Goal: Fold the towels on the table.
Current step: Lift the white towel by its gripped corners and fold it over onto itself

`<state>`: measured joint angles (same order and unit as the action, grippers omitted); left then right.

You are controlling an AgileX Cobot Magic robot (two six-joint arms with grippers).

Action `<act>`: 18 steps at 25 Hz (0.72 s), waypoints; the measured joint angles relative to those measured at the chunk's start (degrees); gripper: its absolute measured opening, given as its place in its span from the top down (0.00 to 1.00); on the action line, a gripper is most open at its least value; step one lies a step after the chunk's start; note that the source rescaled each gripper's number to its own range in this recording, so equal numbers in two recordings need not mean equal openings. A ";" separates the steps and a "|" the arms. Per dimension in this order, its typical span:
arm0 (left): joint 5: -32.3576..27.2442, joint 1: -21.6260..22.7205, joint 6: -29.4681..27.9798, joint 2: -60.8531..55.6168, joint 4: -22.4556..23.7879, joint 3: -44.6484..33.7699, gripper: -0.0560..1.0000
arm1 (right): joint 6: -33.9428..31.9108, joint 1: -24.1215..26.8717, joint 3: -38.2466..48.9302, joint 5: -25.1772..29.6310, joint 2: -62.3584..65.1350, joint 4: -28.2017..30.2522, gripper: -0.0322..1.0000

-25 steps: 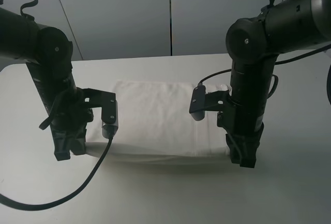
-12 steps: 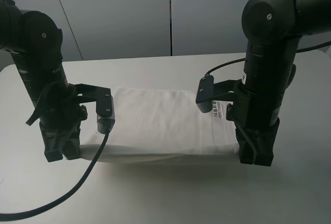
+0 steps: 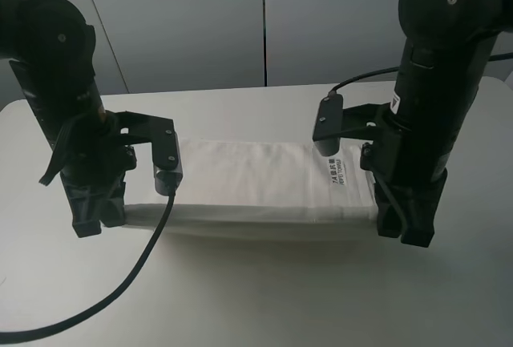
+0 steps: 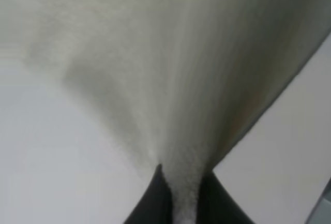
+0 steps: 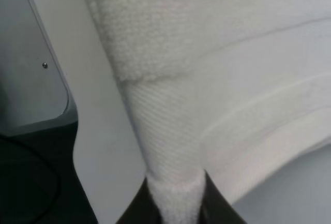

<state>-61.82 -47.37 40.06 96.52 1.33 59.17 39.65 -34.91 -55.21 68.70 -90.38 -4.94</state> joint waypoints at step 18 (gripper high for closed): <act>5.05 -0.13 -13.19 -0.33 11.82 3.15 0.95 | -10.80 0.00 0.09 -12.91 2.66 9.84 0.97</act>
<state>-56.77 -47.50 26.87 96.18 13.15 62.32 28.85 -34.91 -55.12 55.79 -87.72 4.90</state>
